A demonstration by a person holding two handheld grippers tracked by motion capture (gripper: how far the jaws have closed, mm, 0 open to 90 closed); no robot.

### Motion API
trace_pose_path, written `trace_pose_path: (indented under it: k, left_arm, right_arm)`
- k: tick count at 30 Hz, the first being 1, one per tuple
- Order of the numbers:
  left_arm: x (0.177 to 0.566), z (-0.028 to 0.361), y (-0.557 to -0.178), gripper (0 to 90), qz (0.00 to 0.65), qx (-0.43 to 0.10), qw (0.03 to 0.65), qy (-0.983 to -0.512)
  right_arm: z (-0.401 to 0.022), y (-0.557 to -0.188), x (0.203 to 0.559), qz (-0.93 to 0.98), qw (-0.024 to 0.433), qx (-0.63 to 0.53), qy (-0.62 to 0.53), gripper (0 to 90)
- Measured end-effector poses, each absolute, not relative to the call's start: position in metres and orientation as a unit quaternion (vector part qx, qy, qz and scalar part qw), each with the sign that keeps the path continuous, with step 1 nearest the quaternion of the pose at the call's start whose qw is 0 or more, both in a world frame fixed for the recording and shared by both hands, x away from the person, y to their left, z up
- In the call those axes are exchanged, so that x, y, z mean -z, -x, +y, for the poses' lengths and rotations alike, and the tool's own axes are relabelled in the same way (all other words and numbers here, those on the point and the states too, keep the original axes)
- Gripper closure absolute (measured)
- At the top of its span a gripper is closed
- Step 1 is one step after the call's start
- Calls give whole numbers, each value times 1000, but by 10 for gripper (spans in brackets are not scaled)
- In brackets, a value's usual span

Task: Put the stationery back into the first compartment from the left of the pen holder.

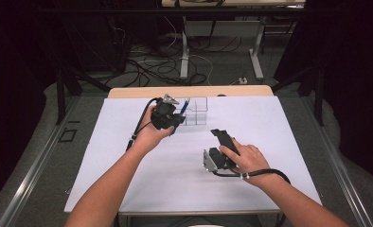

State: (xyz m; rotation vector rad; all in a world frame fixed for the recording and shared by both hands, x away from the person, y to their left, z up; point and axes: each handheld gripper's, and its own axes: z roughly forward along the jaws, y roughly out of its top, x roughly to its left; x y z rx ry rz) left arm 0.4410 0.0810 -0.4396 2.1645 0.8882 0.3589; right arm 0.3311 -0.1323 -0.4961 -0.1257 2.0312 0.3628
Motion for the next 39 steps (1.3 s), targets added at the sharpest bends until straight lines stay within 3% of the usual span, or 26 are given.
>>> trace_pose_path:
  k: [19, 29, 39]
  left_arm:
    - [423, 93, -466, 785, 375, -185, 467, -779]
    - [407, 96, -480, 785, 384, -210, 494, -751]
    - [410, 96, -495, 785, 400, -230, 513, -724]
  right_arm:
    - [-154, -342, 501, 865, 428, -227, -131, 146]
    - [-166, -344, 501, 854, 366, -282, -238, 0]
    - [-181, -349, 502, 831, 330, -316, -318, 0]
